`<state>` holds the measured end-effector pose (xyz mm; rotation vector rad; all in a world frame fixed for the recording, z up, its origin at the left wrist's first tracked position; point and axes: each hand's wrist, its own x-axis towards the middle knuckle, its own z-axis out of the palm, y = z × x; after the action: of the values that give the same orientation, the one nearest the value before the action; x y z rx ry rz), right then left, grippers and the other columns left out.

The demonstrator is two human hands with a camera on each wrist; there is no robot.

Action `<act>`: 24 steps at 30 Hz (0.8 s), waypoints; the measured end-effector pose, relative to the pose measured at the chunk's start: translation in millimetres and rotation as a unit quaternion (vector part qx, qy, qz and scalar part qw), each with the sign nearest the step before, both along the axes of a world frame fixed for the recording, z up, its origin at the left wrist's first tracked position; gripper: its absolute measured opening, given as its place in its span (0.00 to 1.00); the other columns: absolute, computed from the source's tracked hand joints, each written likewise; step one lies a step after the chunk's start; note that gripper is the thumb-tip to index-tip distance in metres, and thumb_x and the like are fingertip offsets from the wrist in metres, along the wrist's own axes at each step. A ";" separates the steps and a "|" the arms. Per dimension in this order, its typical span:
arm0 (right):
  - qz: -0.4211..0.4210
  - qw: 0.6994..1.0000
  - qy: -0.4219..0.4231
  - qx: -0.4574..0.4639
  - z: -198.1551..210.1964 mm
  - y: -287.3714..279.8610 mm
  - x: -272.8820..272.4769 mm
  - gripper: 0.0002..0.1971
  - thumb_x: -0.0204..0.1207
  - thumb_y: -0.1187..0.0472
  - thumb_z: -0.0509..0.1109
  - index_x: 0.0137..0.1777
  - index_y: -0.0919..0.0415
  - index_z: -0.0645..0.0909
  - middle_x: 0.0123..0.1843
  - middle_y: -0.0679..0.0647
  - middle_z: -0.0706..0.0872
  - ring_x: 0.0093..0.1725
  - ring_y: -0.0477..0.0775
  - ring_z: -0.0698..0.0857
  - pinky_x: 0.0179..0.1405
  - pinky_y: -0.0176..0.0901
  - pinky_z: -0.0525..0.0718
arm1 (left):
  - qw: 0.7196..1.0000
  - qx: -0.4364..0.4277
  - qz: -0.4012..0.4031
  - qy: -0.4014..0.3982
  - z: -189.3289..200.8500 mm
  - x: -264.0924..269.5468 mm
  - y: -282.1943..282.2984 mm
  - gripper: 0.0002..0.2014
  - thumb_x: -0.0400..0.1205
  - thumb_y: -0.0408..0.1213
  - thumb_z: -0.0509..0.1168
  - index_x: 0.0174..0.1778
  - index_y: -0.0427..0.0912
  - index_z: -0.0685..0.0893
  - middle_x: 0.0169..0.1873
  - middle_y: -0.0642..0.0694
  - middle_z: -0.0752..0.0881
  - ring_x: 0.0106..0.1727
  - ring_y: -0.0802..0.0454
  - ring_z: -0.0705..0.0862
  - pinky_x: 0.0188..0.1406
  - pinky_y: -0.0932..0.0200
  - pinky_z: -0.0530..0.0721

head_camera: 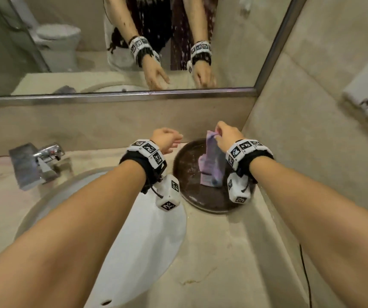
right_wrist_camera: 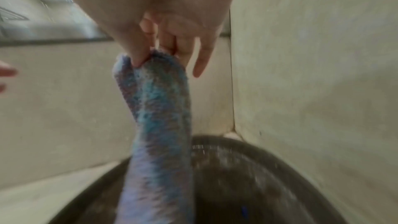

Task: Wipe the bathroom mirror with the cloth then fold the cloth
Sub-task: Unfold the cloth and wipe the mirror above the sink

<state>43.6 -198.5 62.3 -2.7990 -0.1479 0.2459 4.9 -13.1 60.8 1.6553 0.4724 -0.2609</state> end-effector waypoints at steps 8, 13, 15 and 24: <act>0.046 0.980 -0.166 0.104 150.2 23.4 -31.4 0.08 0.81 0.61 0.63 0.57 0.63 0.78 0.55 0.62 0.85 0.54 0.60 0.82 0.47 0.38 0.71 | 0.970 0.075 -0.170 -0.156 108.1 -4.4 -8.1 0.28 0.75 0.31 0.72 0.72 0.42 0.73 0.65 0.45 0.80 0.65 0.49 0.78 0.66 0.54 0.75; 0.055 0.944 -0.286 0.153 228.8 26.6 -53.4 0.07 0.78 0.63 0.66 0.53 0.64 0.81 0.46 0.62 0.86 0.45 0.55 0.81 0.45 0.39 0.75 | 0.930 0.136 -0.217 -0.263 176.1 -12.3 -2.7 0.11 0.77 0.33 0.71 0.54 0.38 0.83 0.48 0.45 0.84 0.49 0.51 0.80 0.53 0.58 0.77; 0.033 0.931 -0.319 0.176 248.5 26.5 -57.9 0.06 0.78 0.62 0.68 0.50 0.62 0.82 0.40 0.57 0.83 0.42 0.54 0.80 0.44 0.39 0.75 | 0.928 0.120 -0.204 -0.289 198.5 -15.1 -0.2 0.06 0.76 0.29 0.71 0.38 0.42 0.80 0.35 0.47 0.82 0.37 0.55 0.79 0.38 0.63 0.77; -0.099 0.922 -0.353 0.128 295.6 18.3 -53.5 0.13 0.80 0.51 0.64 0.51 0.63 0.80 0.47 0.58 0.82 0.48 0.61 0.80 0.45 0.45 0.76 | 0.883 0.200 -0.144 -0.398 289.1 -16.5 11.8 0.13 0.78 0.25 0.67 0.32 0.45 0.77 0.26 0.51 0.77 0.15 0.69 0.75 0.16 0.78 0.69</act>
<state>-9.9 -180.1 358.0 -2.4813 -0.0532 -0.7825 -11.6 -1.4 349.9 2.0578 -0.3778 0.3325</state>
